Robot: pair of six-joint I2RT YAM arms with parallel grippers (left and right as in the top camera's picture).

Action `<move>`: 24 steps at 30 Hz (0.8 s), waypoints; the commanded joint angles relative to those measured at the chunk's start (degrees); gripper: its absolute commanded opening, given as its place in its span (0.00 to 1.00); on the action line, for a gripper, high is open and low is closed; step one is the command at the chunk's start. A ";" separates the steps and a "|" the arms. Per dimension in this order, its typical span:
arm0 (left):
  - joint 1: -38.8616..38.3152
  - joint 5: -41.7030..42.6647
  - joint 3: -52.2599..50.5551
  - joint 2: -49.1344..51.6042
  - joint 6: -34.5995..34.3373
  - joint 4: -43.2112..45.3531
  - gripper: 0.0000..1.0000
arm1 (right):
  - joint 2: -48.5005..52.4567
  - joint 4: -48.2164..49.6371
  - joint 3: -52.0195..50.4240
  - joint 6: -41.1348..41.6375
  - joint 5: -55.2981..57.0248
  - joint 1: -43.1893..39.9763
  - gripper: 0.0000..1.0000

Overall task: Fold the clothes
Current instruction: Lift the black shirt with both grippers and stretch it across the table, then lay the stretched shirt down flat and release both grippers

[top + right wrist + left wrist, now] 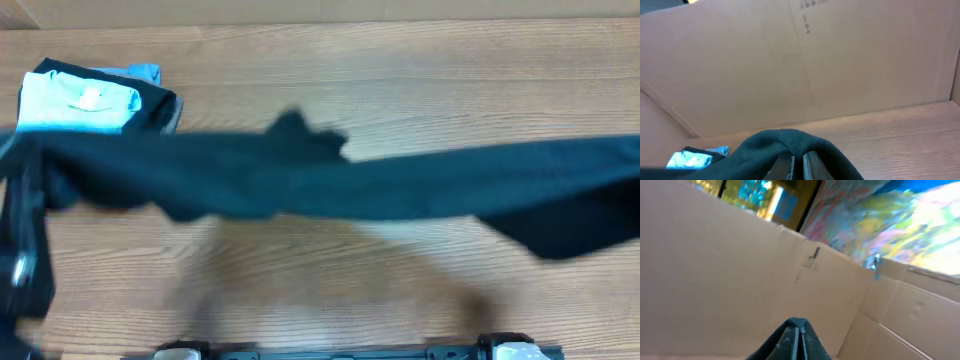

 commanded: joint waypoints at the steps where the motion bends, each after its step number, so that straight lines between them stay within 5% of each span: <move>1: 0.31 1.03 0.35 -4.02 -1.88 0.26 0.04 | -3.30 0.33 0.39 2.21 0.63 -0.20 0.04; 12: 0.31 -1.22 -0.17 -7.34 -3.45 -5.09 0.04 | -7.58 0.31 -2.08 6.67 -2.05 -0.20 0.04; 24: 0.31 -1.55 -12.85 9.77 5.01 -10.08 0.04 | -1.11 0.52 -33.20 7.61 8.07 -0.22 0.04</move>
